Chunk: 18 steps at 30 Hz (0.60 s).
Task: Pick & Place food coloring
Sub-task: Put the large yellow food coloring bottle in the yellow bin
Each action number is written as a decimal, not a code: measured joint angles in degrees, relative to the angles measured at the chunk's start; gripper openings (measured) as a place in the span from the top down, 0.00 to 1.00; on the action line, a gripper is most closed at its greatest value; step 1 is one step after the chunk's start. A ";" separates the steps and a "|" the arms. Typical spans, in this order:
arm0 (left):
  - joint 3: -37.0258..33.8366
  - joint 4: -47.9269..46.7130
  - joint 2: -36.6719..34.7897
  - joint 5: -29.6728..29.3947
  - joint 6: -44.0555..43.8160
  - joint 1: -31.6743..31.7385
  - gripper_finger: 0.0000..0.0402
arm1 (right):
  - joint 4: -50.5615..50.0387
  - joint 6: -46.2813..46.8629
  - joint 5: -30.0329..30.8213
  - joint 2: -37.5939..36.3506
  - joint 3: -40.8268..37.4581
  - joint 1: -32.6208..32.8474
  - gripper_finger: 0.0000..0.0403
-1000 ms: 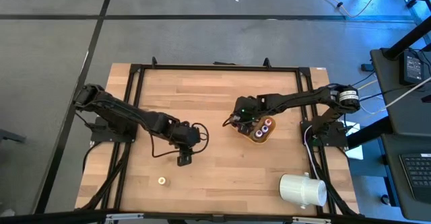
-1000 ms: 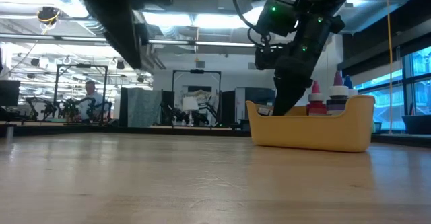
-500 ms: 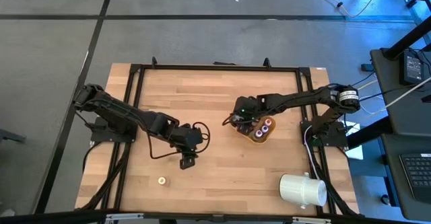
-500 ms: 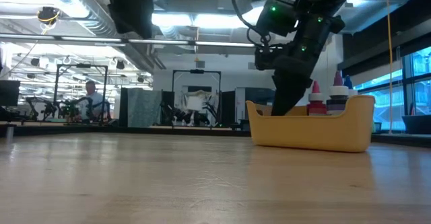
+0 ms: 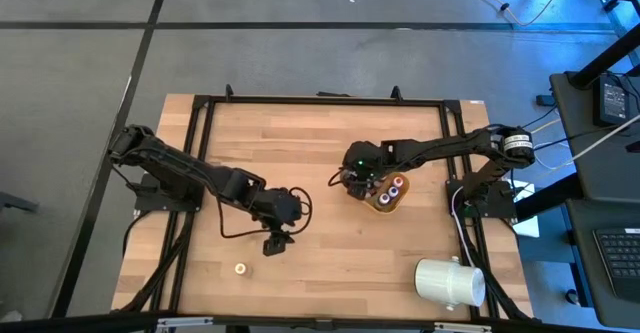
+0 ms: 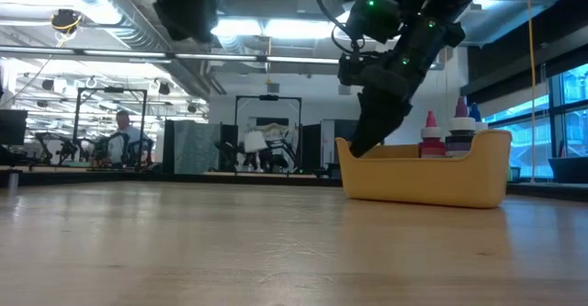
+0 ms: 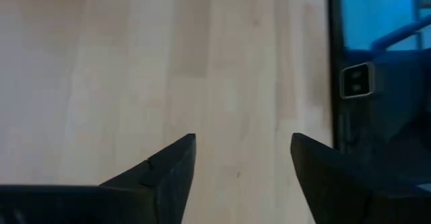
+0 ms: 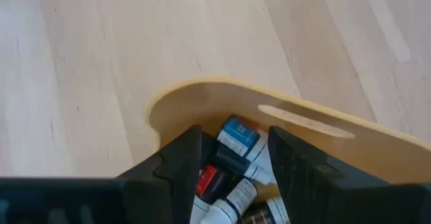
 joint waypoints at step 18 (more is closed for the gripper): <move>7.02 -12.98 -0.02 0.10 -17.29 -4.26 0.36 | -0.07 -1.14 -0.01 0.00 0.00 0.02 0.57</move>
